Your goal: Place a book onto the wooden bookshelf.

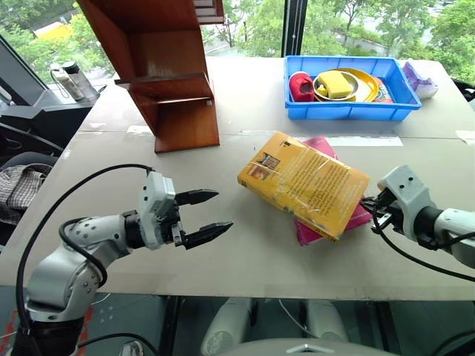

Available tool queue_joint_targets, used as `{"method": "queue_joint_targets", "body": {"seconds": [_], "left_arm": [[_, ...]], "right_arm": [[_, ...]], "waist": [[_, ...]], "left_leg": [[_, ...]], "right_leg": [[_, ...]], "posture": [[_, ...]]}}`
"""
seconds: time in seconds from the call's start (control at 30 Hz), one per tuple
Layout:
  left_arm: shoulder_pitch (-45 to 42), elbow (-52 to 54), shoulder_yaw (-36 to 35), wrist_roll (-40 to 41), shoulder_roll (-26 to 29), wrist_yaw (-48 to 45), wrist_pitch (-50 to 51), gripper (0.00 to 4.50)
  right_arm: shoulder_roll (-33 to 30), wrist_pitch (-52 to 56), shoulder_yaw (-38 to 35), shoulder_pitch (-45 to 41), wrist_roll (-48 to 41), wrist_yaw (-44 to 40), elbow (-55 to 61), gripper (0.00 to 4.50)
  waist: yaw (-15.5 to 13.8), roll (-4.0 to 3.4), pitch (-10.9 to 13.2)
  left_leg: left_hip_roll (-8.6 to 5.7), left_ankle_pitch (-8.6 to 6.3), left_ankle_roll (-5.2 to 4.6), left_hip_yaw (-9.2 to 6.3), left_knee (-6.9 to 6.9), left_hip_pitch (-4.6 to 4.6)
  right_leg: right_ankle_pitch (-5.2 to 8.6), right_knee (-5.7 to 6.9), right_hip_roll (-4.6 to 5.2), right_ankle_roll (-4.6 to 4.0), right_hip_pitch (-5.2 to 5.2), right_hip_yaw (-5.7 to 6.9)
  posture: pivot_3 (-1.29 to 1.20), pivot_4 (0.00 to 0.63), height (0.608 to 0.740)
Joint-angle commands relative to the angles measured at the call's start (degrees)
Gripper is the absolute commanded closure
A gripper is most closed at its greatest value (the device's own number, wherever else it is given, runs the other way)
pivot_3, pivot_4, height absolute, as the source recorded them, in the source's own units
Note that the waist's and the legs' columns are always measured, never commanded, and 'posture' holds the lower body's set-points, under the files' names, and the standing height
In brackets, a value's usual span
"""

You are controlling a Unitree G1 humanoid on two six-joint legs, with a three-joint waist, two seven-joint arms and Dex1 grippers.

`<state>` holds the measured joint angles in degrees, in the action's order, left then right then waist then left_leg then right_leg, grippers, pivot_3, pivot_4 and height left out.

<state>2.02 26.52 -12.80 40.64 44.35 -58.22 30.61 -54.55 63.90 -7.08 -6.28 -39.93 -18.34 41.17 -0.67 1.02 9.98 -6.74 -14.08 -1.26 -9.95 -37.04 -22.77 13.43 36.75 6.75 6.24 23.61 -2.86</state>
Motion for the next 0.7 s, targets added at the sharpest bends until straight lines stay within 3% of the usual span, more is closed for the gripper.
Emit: {"method": "queue_joint_targets", "body": {"seconds": [0.03,0.37,0.43,0.5,0.6,0.7], "left_arm": [[0.8,2.2,-0.5,-0.3,0.4,-0.3,-1.5,0.00],[2.1,3.4,0.5,0.0,-1.0,3.3,0.1,0.00],[2.0,3.5,0.7,2.1,-1.9,6.4,3.7,0.00],[1.7,3.5,0.5,8.0,-3.1,11.2,11.4,0.00],[0.4,1.6,-0.4,20.6,-6.5,20.8,23.0,0.00],[-1.2,-2.2,-0.2,30.7,-10.9,32.6,30.6,0.00]], "right_arm": [[0.7,0.2,4.3,-3.2,2.9,0.0,-0.2,4.47],[8.2,3.2,9.7,-10.6,6.4,2.2,-0.5,4.47],[8.0,-1.3,7.9,-9.4,8.3,1.1,0.1,4.47],[6.5,-9.9,3.8,-5.0,8.3,-5.9,0.6,4.47],[5.8,-16.0,-10.7,5.4,2.0,-18.0,2.1,3.67],[5.6,-22.2,-23.1,17.1,-1.5,-30.9,3.1,2.18]], "waist": [[-0.1,0.00,0.0],[-0.1,-0.01,0.0],[-0.2,-0.01,0.0],[-0.3,-0.01,0.0],[-0.4,-0.01,0.0],[-0.3,0.00,0.0]], "left_leg": [[0.00,0.00,0.00,0.00,0.00,0.00],[-0.01,0.00,0.00,-0.01,0.01,0.00],[-0.01,0.00,0.00,-0.04,0.01,0.00],[-0.02,0.00,0.00,-0.07,0.01,0.00],[-0.05,-0.01,-0.01,-0.13,0.00,-0.02],[-0.06,-0.02,-0.03,-0.21,-0.04,-0.01]], "right_leg": [[0.00,0.00,0.00,0.00,0.00,0.01],[0.00,0.00,0.00,0.00,0.01,0.00],[0.00,0.00,0.00,0.00,0.01,0.02],[0.00,0.01,0.00,0.00,0.01,0.04],[-0.01,0.01,0.03,0.02,-0.02,0.11],[-0.01,0.05,0.03,0.03,-0.06,0.18]], "posture": [[0.00,0.150,0.740],[0.00,0.150,0.740],[0.00,0.150,0.740],[0.00,0.150,0.740],[0.00,0.150,0.740],[0.00,0.150,0.740]]}}
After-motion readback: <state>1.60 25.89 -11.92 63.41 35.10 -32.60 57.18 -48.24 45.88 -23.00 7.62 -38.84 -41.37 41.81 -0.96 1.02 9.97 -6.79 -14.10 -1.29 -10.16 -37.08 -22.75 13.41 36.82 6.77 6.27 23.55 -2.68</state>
